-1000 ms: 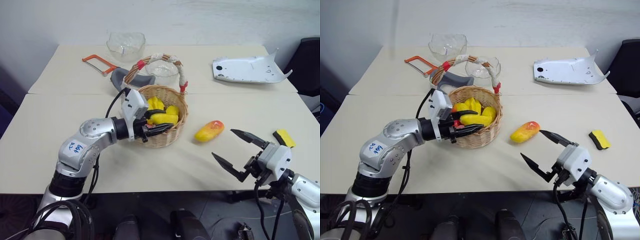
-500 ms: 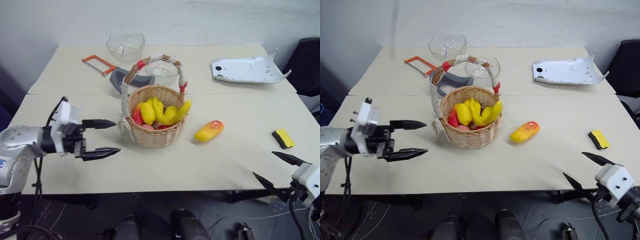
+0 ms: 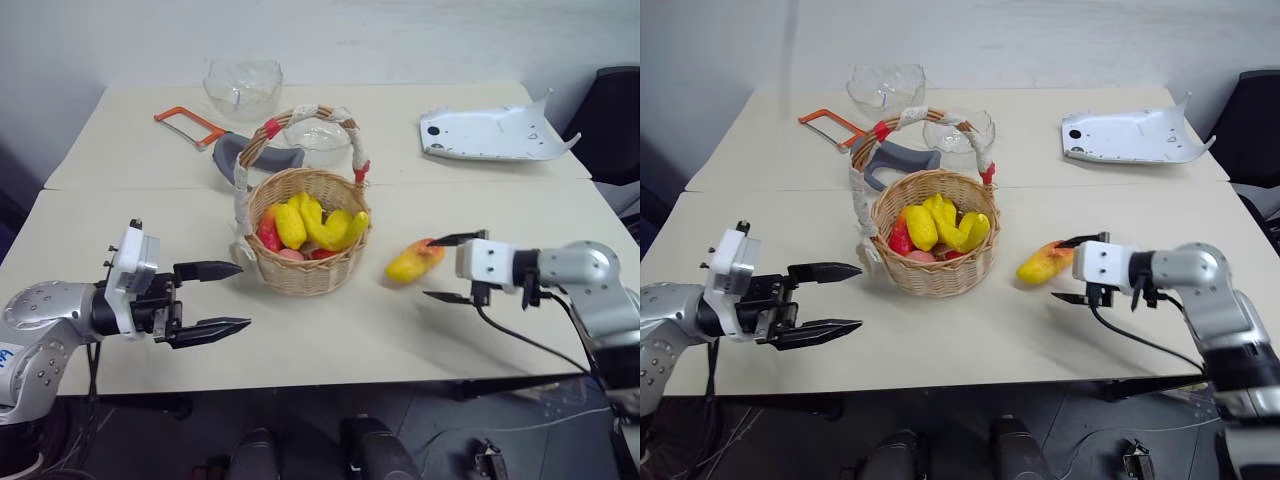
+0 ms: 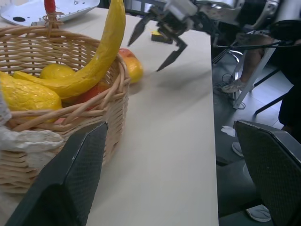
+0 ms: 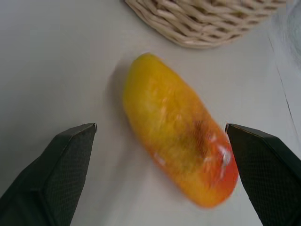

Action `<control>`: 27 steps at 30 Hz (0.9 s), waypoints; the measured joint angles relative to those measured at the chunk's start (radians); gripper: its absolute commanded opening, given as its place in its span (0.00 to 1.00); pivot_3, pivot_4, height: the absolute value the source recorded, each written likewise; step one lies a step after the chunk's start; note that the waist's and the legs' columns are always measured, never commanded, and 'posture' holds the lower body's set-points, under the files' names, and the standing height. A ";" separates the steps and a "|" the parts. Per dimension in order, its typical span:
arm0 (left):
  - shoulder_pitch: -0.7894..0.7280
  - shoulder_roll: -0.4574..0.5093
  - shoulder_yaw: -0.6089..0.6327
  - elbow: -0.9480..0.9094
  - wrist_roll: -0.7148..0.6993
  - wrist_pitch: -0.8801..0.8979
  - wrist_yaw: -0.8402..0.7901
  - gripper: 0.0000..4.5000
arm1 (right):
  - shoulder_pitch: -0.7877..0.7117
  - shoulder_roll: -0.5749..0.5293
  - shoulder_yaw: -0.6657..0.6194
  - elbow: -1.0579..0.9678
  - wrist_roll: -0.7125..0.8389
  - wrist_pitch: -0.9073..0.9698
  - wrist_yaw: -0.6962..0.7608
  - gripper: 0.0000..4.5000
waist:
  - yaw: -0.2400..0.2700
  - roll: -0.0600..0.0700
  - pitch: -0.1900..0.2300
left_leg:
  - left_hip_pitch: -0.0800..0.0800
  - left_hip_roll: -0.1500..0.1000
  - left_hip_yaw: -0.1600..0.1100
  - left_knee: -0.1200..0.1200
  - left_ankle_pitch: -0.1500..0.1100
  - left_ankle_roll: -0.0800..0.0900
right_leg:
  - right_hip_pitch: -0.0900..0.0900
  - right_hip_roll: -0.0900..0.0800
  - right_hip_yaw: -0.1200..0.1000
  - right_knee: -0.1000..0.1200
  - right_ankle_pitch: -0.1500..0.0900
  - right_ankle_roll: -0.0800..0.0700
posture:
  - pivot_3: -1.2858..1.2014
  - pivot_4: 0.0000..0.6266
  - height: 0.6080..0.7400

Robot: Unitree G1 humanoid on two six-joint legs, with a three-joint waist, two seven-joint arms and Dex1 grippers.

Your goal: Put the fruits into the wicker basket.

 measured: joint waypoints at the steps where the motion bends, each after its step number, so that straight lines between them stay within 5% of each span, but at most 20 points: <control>1: -0.001 0.000 0.007 -0.004 -0.013 0.006 0.009 0.99 | -0.046 0.007 0.027 0.051 -0.024 -0.019 0.014 1.00 | 0.001 0.000 0.000 | 0.000 0.000 0.000 0.000 0.002 -0.004 | 0.000 -0.001 0.000 0.000 0.000 0.000 | 0.52 0.24 1.00; 4: 0.002 0.008 0.048 -0.016 -0.050 0.030 0.023 0.99 | -0.181 0.057 0.090 0.244 -0.103 -0.076 0.016 1.00 | -0.005 -0.001 0.000 | 0.000 0.000 0.002 0.001 0.002 -0.004 | 0.000 -0.001 0.000 0.000 0.000 0.000 | 0.52 0.24 1.00; 11: 0.072 0.021 0.093 -0.068 -0.075 0.038 0.031 1.00 | -0.304 0.131 0.153 0.470 -0.183 -0.125 -0.004 0.59 | -0.026 -0.001 0.000 | 0.002 0.001 0.001 0.002 0.003 -0.005 | 0.001 -0.001 0.001 0.002 0.000 0.000 | 0.52 0.24 1.00; 14: 0.096 0.021 0.099 -0.065 -0.051 0.017 0.046 1.00 | -0.290 0.128 0.142 0.452 -0.141 -0.119 0.068 0.57 | -0.026 -0.001 0.000 | 0.002 0.001 0.000 0.001 0.003 -0.005 | 0.002 -0.001 0.000 0.002 0.000 0.000 | 0.52 0.24 1.00; 17: 0.156 0.020 0.153 -0.065 -0.044 0.000 0.051 1.00 | -0.193 0.100 0.112 0.319 -0.001 -0.082 0.223 0.57 | -0.026 -0.001 0.001 | 0.002 0.001 -0.001 -0.001 0.003 -0.005 | 0.002 -0.001 0.000 0.001 0.000 0.000 | 0.52 0.24 1.00; 20: 0.246 0.016 0.171 -0.072 -0.022 -0.024 0.026 1.00 | -0.009 0.002 0.073 -0.005 0.256 0.178 0.337 0.57 | -0.022 0.001 0.001 | 0.001 0.006 -0.003 -0.002 0.001 -0.006 | 0.001 -0.002 -0.001 0.002 -0.001 0.002 | 0.52 0.24 1.00; 23: 0.174 -0.004 0.210 -0.047 -0.023 -0.049 0.077 1.00 | 0.008 -0.042 0.030 -0.340 0.529 0.578 0.304 0.57 | -0.024 0.000 0.002 | 0.001 0.006 -0.004 -0.001 -0.001 -0.001 | 0.001 -0.002 -0.002 0.003 -0.001 0.001 | 0.52 0.24 1.00; 27: 0.162 -0.014 0.243 -0.028 -0.038 -0.053 0.108 1.00 | -0.120 0.176 0.003 -0.540 0.683 0.833 0.049 0.57 | -0.047 -0.002 0.001 | 0.011 0.005 -0.004 -0.004 -0.001 -0.004 | 0.007 0.001 -0.001 0.005 0.000 -0.005 | 0.52 0.24 1.00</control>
